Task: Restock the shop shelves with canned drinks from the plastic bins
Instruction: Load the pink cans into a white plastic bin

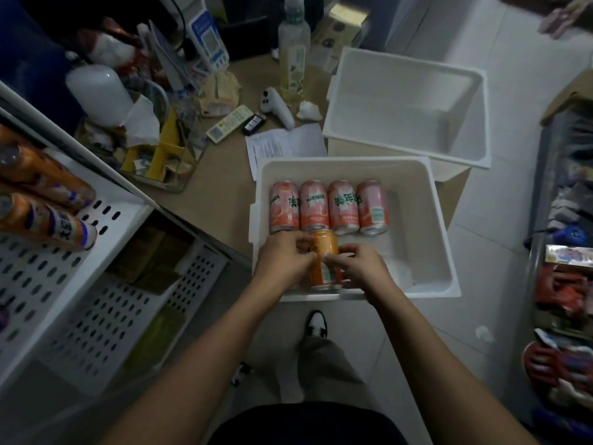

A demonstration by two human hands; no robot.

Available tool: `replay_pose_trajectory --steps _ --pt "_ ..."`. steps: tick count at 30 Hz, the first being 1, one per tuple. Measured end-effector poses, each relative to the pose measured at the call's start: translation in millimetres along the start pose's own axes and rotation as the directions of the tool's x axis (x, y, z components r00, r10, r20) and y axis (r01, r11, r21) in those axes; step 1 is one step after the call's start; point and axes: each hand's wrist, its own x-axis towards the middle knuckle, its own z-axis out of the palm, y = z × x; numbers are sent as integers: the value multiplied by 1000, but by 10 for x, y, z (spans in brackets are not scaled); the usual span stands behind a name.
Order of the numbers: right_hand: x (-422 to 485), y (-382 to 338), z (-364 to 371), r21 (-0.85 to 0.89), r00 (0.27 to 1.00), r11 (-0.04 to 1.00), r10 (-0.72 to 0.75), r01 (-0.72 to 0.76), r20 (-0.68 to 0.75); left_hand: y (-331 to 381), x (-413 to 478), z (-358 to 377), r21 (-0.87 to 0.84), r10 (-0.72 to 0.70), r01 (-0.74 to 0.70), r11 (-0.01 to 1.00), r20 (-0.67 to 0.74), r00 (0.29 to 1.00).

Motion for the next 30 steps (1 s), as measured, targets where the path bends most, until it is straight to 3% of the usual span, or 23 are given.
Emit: replay_pose_trajectory --steps 5,9,14,17,19,21,23,27,30 --pt "120 -30 94 -97 999 995 40 -37 25 -4 -12 14 39 1 -2 999 30 1000" --pt "180 25 143 -249 999 968 -32 36 22 4 -33 -16 36 9 -13 999 105 994" --pt "-30 -264 98 -591 970 789 -240 165 -49 0 -187 -268 -131 -26 29 991 28 999" --pt "-196 -791 217 -475 891 809 -442 347 -101 -16 -319 -745 -268 -18 -15 963 -120 993" --pt "-318 -1227 414 -313 849 805 -529 504 7 -3 -450 -1146 -308 -11 -63 949 -235 972" --pt "-511 -1656 676 -142 775 763 -612 631 154 7 -638 -1537 -343 -8 -126 931 -364 931" --pt "-797 -2055 944 6 641 667 -718 745 269 10 -863 -1899 -371 0 -212 904 -496 868" --pt "-1302 -2716 1429 186 373 471 -840 863 395 -17 -1377 -2566 -314 14 -361 878 -738 675" --pt "-1526 -3145 1793 263 246 386 -864 884 440 -124 -1679 -3029 -278 -25 -412 868 -852 523"
